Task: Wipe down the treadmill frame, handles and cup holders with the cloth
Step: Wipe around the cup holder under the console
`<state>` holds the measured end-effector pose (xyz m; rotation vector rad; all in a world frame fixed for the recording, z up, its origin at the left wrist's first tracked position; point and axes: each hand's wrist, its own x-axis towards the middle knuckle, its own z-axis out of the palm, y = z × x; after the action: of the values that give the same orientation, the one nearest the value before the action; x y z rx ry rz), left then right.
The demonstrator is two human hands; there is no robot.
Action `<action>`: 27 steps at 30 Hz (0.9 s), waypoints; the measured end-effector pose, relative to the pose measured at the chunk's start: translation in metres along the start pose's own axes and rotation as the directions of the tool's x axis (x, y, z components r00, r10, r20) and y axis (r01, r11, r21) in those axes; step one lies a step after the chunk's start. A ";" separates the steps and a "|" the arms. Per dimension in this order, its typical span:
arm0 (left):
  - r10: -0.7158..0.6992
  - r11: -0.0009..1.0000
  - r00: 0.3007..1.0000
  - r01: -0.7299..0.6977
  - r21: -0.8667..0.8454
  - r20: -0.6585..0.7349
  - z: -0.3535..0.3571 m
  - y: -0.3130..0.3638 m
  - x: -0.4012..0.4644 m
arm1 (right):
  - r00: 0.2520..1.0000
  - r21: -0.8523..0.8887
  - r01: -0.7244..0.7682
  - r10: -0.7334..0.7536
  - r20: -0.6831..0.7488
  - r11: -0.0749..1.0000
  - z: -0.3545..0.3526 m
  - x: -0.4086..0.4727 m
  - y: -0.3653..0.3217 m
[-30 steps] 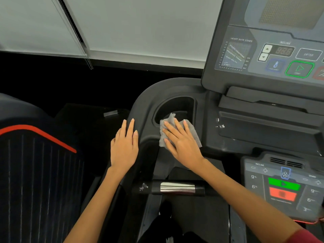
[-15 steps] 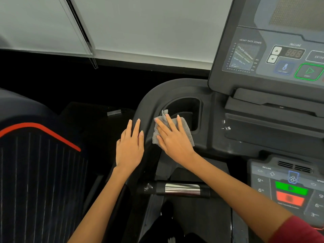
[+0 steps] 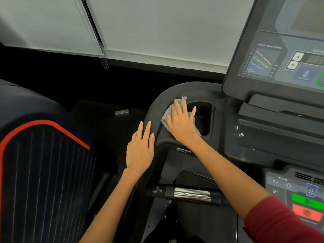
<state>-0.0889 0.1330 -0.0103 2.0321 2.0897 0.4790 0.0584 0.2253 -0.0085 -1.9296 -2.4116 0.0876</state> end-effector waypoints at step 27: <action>-0.396 0.292 0.846 0.485 -0.824 0.358 -0.045 -0.045 -0.050 | 0.836 0.613 0.542 -0.440 -0.327 0.575 0.014 -0.085 -0.093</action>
<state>-0.1441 0.0786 0.0108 0.7554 1.5989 1.0751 -0.0146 0.1217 -0.0161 -0.8646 -2.2434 0.6894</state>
